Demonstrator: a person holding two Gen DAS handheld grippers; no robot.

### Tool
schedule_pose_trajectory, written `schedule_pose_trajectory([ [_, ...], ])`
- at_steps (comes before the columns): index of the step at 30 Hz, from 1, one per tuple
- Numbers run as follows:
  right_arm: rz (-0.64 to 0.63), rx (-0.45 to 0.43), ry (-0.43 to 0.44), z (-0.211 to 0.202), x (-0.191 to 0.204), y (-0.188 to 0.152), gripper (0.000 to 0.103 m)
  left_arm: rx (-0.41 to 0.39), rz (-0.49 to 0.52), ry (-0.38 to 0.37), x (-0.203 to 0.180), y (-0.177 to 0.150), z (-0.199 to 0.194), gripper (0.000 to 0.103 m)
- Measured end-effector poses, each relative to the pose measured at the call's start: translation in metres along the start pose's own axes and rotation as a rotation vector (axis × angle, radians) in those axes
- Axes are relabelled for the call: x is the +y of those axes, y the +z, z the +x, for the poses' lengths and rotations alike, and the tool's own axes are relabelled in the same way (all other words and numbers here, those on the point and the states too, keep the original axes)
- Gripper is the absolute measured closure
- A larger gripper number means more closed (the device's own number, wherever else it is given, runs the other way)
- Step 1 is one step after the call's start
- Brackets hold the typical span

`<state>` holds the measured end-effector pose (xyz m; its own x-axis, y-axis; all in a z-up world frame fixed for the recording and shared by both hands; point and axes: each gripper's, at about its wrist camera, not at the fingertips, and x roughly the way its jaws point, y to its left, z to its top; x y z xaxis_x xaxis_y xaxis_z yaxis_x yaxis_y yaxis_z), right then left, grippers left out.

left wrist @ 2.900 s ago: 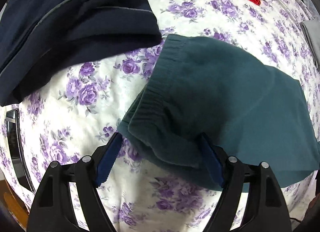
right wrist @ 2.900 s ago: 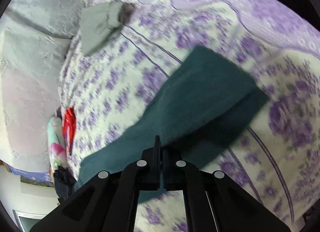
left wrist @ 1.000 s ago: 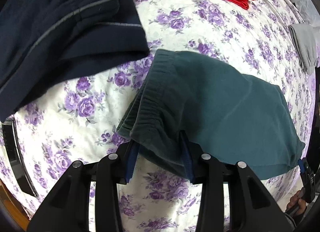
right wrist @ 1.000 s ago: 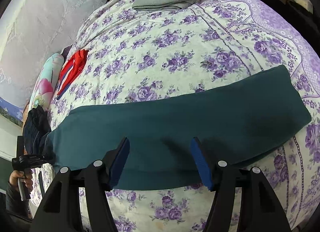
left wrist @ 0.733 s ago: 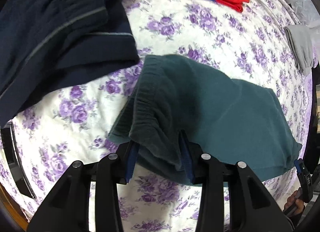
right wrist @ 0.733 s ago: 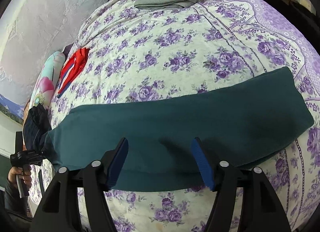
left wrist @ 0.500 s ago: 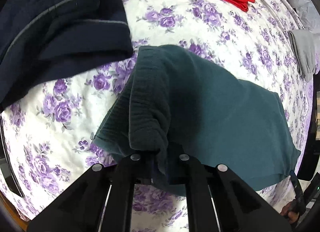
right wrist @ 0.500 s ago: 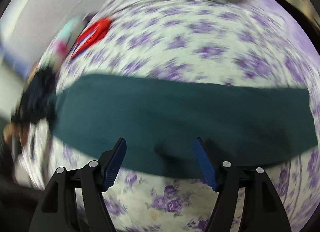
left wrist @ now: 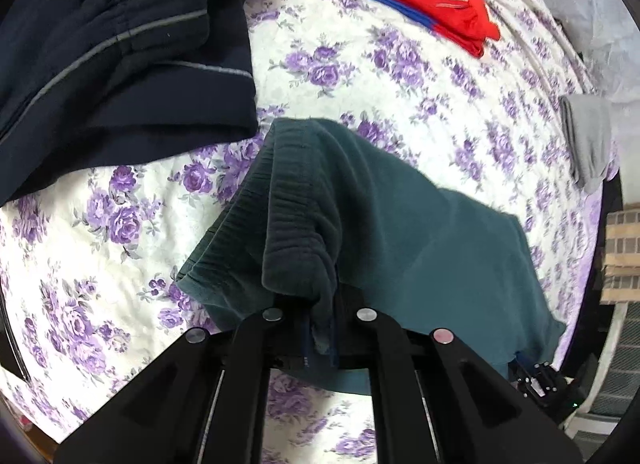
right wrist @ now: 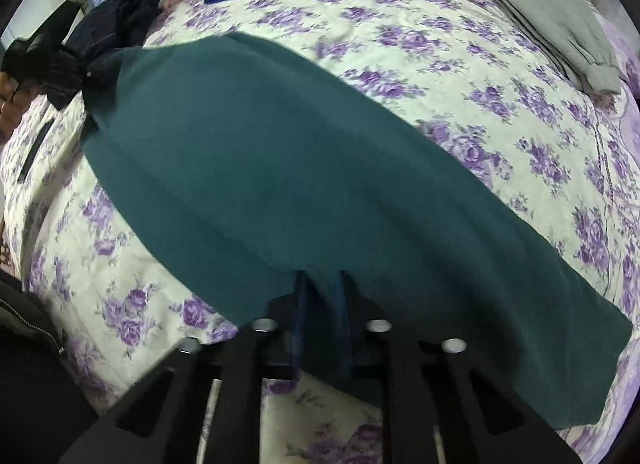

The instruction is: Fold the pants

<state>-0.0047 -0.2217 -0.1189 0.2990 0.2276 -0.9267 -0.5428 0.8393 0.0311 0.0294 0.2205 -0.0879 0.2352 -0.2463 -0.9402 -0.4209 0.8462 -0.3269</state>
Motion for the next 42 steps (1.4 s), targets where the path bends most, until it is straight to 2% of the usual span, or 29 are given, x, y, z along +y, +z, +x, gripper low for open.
schedule_pose_trajectory([
  [6, 0.069, -0.069, 0.121, -0.033, -0.011, 0.0, 0.102, -0.052, 0.0, -0.026, -0.001, 0.001, -0.024, 0.098],
  [11, 0.046, -0.065, 0.182, -0.051, -0.006, -0.003, 0.101, -0.08, 0.037, -0.009, -0.007, -0.008, -0.047, 0.098],
  [17, 0.059, -0.011, 0.22, -0.034, 0.002, -0.017, 0.101, -0.045, 0.019, 0.026, 0.01, -0.022, -0.037, 0.098],
  [20, 0.065, 0.012, 0.214, -0.021, 0.004, -0.023, 0.101, -0.025, 0.025, 0.08, 0.019, -0.029, -0.02, 0.097],
  [21, 0.07, 0.027, 0.212, -0.015, 0.004, -0.025, 0.097, -0.017, 0.039, 0.114, 0.02, -0.031, -0.012, 0.097],
  [22, 0.08, 0.049, 0.213, -0.007, 0.003, -0.027, 0.095, -0.005, 0.047, 0.153, 0.021, -0.033, -0.004, 0.096],
  [23, 0.087, 0.066, 0.205, -0.001, 0.003, -0.028, 0.089, 0.006, 0.055, 0.175, 0.022, -0.034, 0.002, 0.091],
  [26, 0.101, 0.057, 0.224, -0.005, 0.003, -0.03, 0.084, 0.01, 0.065, 0.218, 0.022, -0.039, 0.007, 0.078],
  [30, 0.16, -0.019, 0.25, -0.032, -0.018, -0.028, 0.077, -0.037, 0.087, 0.195, 0.016, -0.038, -0.016, 0.074],
  [32, 0.222, -0.058, 0.233, -0.04, -0.034, -0.025, 0.075, -0.088, 0.1, 0.18, 0.009, -0.036, -0.031, 0.063],
  [35, 0.301, -0.1, 0.216, -0.04, -0.052, -0.016, 0.075, -0.161, 0.167, 0.162, -0.014, -0.033, -0.039, 0.055],
  [37, 0.322, -0.047, 0.172, -0.021, -0.056, -0.01, 0.07, -0.175, 0.194, 0.169, -0.026, -0.029, -0.033, 0.052],
  [38, 0.332, 0.008, 0.147, -0.007, -0.058, -0.01, 0.072, -0.171, 0.21, 0.168, -0.035, -0.027, -0.025, 0.05],
  [39, 0.364, 0.043, 0.152, 0.007, -0.067, -0.014, 0.076, -0.165, 0.222, 0.164, -0.041, -0.026, -0.017, 0.048],
  [40, 0.403, 0.019, 0.183, 0.006, -0.076, -0.017, 0.077, -0.163, 0.231, 0.169, -0.042, -0.024, -0.008, 0.047],
  [42, 0.504, 0.017, 0.236, -0.001, -0.093, -0.023, 0.077, -0.139, 0.233, 0.299, -0.038, -0.019, 0.016, 0.047],
])
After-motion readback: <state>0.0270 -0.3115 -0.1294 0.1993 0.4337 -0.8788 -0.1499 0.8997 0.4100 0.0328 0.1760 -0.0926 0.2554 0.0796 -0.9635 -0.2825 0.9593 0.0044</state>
